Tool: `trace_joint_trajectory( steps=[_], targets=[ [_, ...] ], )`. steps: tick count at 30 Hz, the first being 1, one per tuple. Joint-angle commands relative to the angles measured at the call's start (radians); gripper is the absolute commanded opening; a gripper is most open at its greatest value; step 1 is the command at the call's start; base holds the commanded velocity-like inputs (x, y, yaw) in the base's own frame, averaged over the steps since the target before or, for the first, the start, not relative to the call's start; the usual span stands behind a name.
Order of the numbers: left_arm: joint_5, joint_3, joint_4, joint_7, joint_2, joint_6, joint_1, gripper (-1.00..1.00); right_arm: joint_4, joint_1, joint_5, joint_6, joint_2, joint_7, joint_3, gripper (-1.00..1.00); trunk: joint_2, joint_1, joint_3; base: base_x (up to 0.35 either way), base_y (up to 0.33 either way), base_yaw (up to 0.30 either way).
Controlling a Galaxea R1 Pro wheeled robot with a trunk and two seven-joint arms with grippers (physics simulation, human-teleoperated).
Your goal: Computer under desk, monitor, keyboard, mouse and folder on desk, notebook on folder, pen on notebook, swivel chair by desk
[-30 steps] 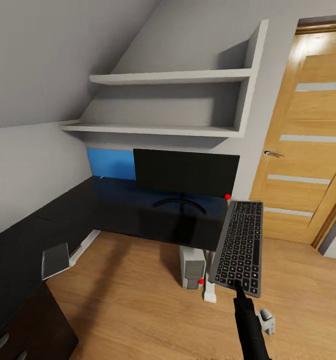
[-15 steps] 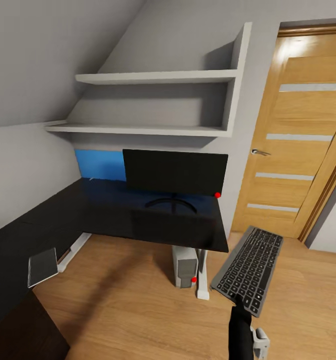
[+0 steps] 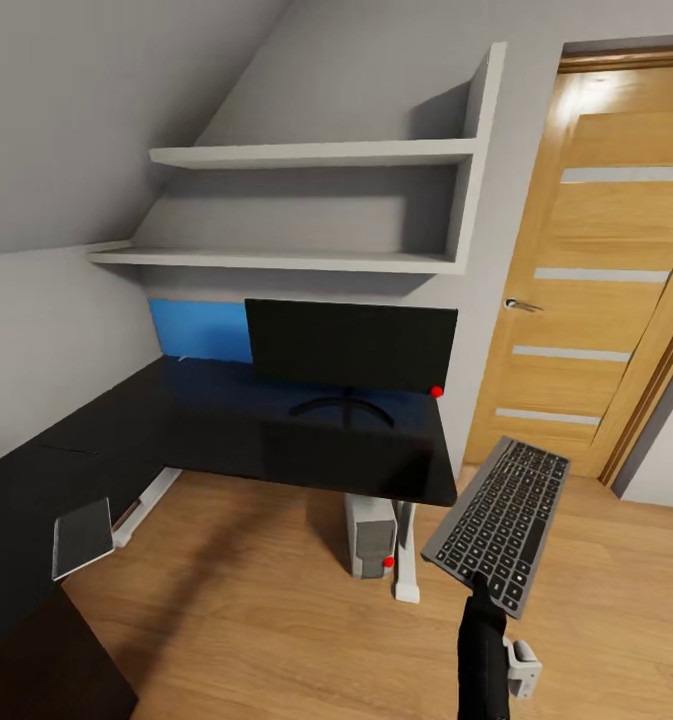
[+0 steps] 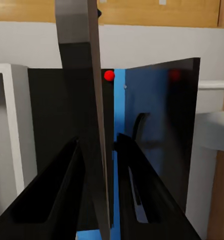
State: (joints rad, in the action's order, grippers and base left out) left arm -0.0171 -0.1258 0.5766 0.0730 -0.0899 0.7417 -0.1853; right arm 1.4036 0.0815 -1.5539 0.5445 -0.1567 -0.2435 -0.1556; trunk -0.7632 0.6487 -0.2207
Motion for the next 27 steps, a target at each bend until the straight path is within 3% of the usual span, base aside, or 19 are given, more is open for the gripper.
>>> trace_joint_trajectory(
  steps=[1, 17, 27],
  targets=[
    [-0.001, -0.001, 0.002, -0.001, -0.001, 0.001, 0.000, 1.00, -0.008, -0.001, -0.011, 0.002, 0.000, -0.010, -0.001, -1.00, -0.001, 0.001, -0.001, 0.241, 0.000, 0.000],
    [-0.001, 0.000, 0.003, 0.001, -0.001, -0.005, 0.000, 1.00, -0.077, -0.002, -0.009, 0.002, 0.003, -0.011, 0.010, -1.00, -0.001, 0.001, -0.001, 0.317, 0.010, 0.000],
    [-0.001, -0.001, 0.003, 0.001, 0.001, -0.005, 0.000, 1.00, -0.079, -0.002, -0.009, 0.002, 0.003, -0.011, 0.010, -1.00, -0.001, 0.001, -0.001, 0.233, 0.217, 0.000]
  ],
)
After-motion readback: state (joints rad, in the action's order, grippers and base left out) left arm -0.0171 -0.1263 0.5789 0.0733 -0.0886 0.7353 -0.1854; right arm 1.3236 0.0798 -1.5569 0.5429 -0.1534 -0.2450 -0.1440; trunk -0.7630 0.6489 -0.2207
